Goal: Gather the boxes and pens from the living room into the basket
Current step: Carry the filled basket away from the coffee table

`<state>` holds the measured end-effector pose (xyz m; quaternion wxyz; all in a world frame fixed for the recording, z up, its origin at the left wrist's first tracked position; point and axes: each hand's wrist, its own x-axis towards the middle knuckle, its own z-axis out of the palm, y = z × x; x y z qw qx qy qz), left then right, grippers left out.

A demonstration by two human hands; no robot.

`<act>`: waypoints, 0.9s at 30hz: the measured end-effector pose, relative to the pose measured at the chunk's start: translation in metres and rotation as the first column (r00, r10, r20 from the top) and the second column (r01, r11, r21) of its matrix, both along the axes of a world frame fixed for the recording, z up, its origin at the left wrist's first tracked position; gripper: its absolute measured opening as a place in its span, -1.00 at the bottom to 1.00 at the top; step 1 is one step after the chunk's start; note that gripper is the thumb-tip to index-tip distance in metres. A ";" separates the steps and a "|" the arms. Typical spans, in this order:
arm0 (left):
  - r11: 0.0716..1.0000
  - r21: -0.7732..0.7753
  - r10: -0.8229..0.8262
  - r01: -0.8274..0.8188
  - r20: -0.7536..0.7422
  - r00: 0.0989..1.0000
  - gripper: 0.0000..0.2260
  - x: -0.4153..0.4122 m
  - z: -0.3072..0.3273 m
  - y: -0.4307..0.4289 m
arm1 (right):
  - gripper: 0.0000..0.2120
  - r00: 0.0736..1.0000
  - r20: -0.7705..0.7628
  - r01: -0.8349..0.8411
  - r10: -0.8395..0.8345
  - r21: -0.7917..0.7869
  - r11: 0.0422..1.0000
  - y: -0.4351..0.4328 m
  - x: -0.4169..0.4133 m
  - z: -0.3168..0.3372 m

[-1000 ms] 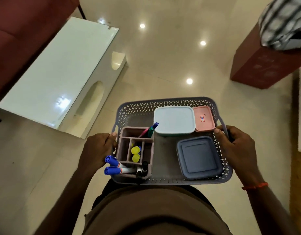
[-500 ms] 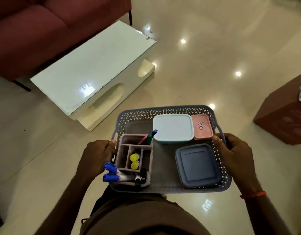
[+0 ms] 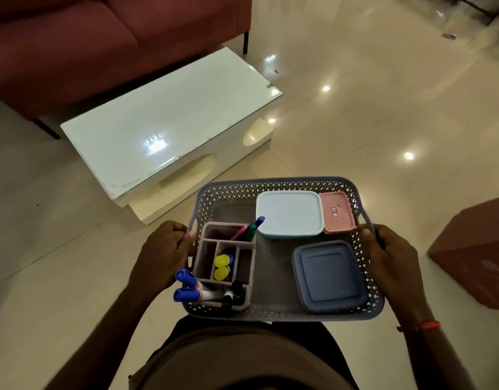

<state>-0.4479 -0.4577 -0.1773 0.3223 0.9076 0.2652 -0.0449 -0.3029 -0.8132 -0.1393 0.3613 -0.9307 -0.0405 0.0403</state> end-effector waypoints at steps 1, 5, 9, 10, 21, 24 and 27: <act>1.000 -0.001 0.016 -0.016 -0.003 1.000 -0.67 0.002 0.001 0.002 | -0.79 1.000 -0.002 -0.016 0.016 -0.001 1.000 0.005 0.008 0.000; 0.994 -0.016 0.104 -0.104 -0.028 0.994 -0.67 0.014 0.002 0.010 | -0.82 0.995 -0.042 -0.091 0.092 0.032 0.995 0.026 0.048 0.003; 0.980 -0.055 0.190 -0.193 -0.045 0.981 -0.66 0.027 -0.001 0.011 | -0.82 0.976 -0.169 -0.097 0.138 0.230 0.968 0.048 0.096 0.004; 0.975 -0.051 0.214 -0.217 -0.054 0.975 -0.65 0.032 -0.001 0.010 | -0.82 0.970 -0.184 -0.113 0.162 0.251 0.961 0.055 0.110 0.004; 0.844 -0.010 0.535 -0.537 -0.056 0.843 -0.64 0.085 0.011 -0.007 | -0.80 0.851 -0.219 -0.422 0.478 0.258 0.869 0.114 0.251 -0.009; 0.792 -0.021 0.610 -0.610 -0.023 0.792 -0.67 0.096 0.015 -0.011 | -0.80 0.800 -0.258 -0.474 0.541 0.282 0.834 0.134 0.277 -0.009; 0.711 -0.044 0.703 -0.702 0.026 0.711 -0.71 0.104 0.019 -0.010 | -0.81 0.739 -0.302 -0.521 0.602 0.310 0.795 0.156 0.297 -0.003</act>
